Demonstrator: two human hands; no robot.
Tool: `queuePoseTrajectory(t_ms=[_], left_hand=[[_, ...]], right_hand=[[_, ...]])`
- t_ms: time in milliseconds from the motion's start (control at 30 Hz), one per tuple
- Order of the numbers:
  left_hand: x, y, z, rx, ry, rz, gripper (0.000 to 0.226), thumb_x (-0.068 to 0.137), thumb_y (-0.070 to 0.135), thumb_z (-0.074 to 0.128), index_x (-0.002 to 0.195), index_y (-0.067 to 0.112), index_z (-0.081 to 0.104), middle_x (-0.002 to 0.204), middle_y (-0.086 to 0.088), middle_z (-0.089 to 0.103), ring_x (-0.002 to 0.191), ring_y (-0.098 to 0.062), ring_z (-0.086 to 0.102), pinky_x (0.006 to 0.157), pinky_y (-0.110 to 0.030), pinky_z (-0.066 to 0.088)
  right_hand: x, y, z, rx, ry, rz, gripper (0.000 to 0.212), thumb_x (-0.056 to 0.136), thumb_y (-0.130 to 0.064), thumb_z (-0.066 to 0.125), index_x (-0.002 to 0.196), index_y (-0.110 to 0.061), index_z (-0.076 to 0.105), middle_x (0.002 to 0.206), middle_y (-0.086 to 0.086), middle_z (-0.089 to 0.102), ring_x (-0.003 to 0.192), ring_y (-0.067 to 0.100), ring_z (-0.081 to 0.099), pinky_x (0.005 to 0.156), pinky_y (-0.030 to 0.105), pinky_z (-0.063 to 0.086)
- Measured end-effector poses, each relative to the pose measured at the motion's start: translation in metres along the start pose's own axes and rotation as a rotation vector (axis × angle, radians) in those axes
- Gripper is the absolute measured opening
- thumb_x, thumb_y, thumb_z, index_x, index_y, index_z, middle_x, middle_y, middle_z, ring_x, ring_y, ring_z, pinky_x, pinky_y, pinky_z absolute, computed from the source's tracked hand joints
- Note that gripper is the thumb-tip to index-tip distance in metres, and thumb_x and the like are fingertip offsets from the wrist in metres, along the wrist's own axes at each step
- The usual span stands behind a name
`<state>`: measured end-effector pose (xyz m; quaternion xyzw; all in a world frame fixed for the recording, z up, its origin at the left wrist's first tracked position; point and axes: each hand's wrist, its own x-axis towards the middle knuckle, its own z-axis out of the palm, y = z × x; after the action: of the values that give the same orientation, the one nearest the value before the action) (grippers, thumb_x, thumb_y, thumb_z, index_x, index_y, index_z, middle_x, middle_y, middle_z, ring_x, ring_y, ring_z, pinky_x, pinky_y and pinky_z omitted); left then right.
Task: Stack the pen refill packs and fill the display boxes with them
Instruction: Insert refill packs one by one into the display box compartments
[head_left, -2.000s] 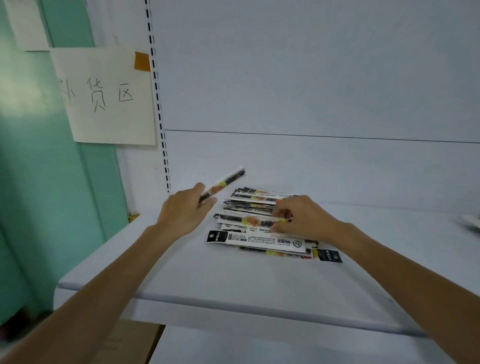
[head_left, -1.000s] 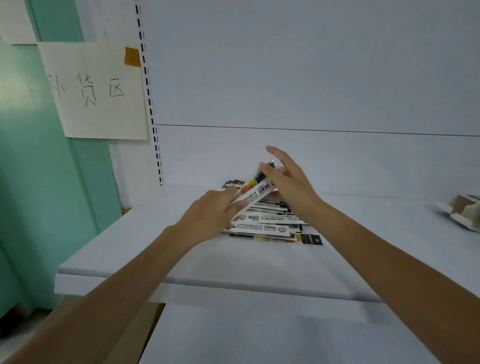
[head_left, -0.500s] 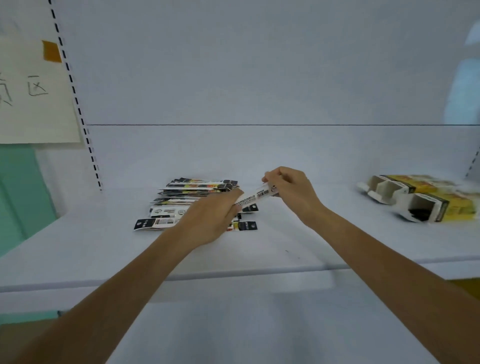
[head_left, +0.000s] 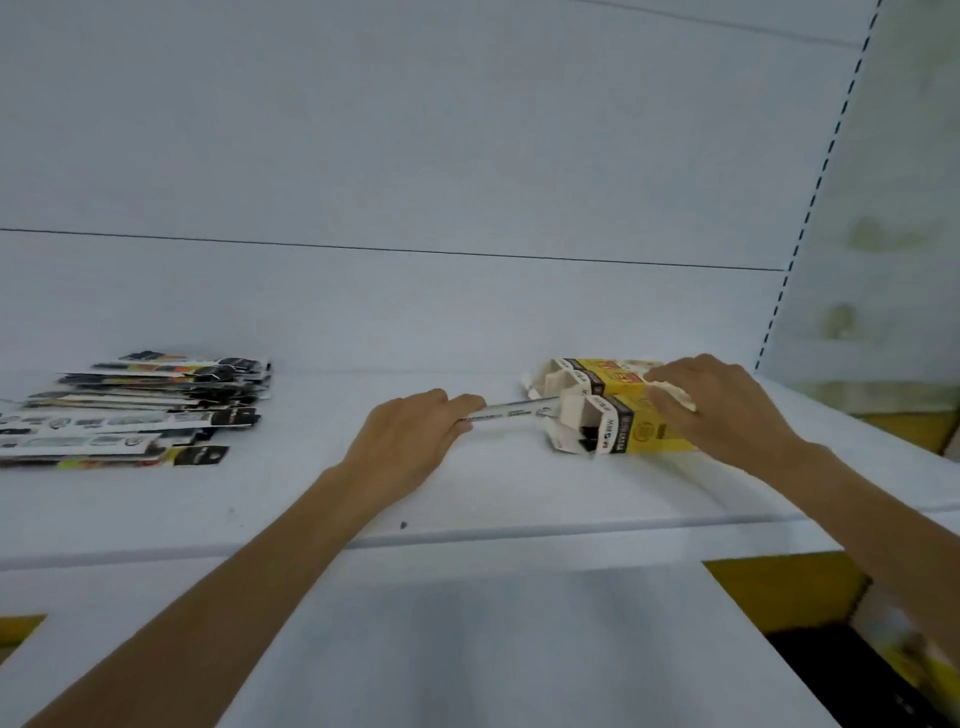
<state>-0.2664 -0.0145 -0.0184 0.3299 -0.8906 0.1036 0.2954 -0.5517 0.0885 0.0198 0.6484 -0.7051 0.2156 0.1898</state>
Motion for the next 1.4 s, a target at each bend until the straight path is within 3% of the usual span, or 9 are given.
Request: queuePoseTrajectory(t_ms=[100,200,333,533,667,833,1000,1200,1400], left_hand=[[0.008,0.021,0.007,0.057,0.033,-0.021,0.035,0.1,0.032,0.031,0.133,0.033,0.043,0.099,0.0,0.054,0.094,-0.021,0.055,0.068,-0.025,0.029],[0.018,0.035,0.013,0.122,0.032,-0.026,0.031,0.098,0.028,0.041,0.127,0.027,0.052,0.094,-0.005,0.057,0.086,-0.027,0.057,0.066,-0.027,0.03],[0.025,0.039,0.026,0.202,0.029,0.029,0.022,0.08,0.015,0.07,0.102,0.019,0.067,0.072,-0.006,0.058,0.06,-0.028,0.058,0.055,-0.027,0.031],[0.04,0.058,0.037,0.158,-0.022,-0.072,0.033,0.098,0.027,0.038,0.13,0.027,0.046,0.106,-0.003,0.053,0.095,-0.024,0.051,0.073,-0.027,0.026],[0.062,0.076,0.05,0.07,-0.164,-0.047,0.038,0.094,0.022,0.045,0.132,0.026,0.044,0.11,-0.003,0.05,0.102,-0.023,0.047,0.079,-0.028,0.029],[0.081,0.092,0.062,-0.464,-0.229,-0.192,0.039,0.082,0.023,0.067,0.118,0.021,0.053,0.118,0.002,0.049,0.109,-0.014,0.05,0.087,-0.021,0.038],[0.066,0.072,0.052,-0.376,-0.091,-0.317,0.047,0.079,0.019,0.067,0.123,0.019,0.049,0.128,0.002,0.047,0.117,-0.014,0.046,0.096,-0.03,0.039],[0.051,0.051,0.046,-0.505,0.002,-0.8,0.028,0.09,0.032,0.053,0.112,0.016,0.054,0.113,-0.003,0.06,0.095,-0.02,0.06,0.07,-0.025,0.04],[0.064,0.065,0.044,-0.621,-0.014,-0.752,0.025,0.087,0.025,0.06,0.11,0.015,0.061,0.104,-0.003,0.065,0.089,-0.013,0.057,0.065,-0.018,0.037]], right_hand=[[-0.011,0.044,0.01,-0.053,-0.11,-0.053,0.054,0.09,-0.057,0.033,0.126,-0.024,0.056,0.13,0.0,0.057,0.118,0.024,0.049,0.098,0.046,0.037],[-0.015,0.066,0.019,0.086,-0.181,-0.019,0.043,0.095,-0.043,0.043,0.134,-0.028,0.047,0.141,-0.004,0.046,0.129,0.018,0.037,0.106,0.038,0.028],[-0.016,0.077,0.033,0.124,-0.102,-0.093,0.039,0.093,-0.033,0.049,0.132,-0.028,0.051,0.134,-0.002,0.052,0.123,0.022,0.042,0.102,0.042,0.034],[-0.014,0.083,0.05,0.157,0.053,-0.132,0.036,0.087,-0.029,0.051,0.118,-0.019,0.064,0.118,0.008,0.064,0.107,0.033,0.055,0.088,0.047,0.042],[-0.013,0.086,0.053,0.188,0.062,-0.109,0.043,0.087,-0.041,0.041,0.117,-0.021,0.065,0.116,0.005,0.064,0.107,0.029,0.055,0.089,0.046,0.041],[-0.011,0.091,0.056,0.146,0.069,-0.113,0.051,0.085,-0.047,0.032,0.119,-0.025,0.063,0.117,0.002,0.063,0.107,0.027,0.055,0.085,0.044,0.044],[-0.01,0.092,0.06,0.172,0.126,-0.115,0.048,0.086,-0.045,0.033,0.116,-0.026,0.065,0.114,0.0,0.064,0.104,0.026,0.056,0.083,0.044,0.044],[-0.009,0.092,0.062,0.186,0.161,-0.121,0.048,0.085,-0.046,0.033,0.114,-0.026,0.066,0.111,0.0,0.064,0.103,0.027,0.056,0.082,0.044,0.044],[-0.01,0.092,0.062,0.204,0.175,-0.118,0.048,0.086,-0.045,0.033,0.113,-0.024,0.067,0.11,0.0,0.065,0.101,0.028,0.057,0.081,0.046,0.046]])
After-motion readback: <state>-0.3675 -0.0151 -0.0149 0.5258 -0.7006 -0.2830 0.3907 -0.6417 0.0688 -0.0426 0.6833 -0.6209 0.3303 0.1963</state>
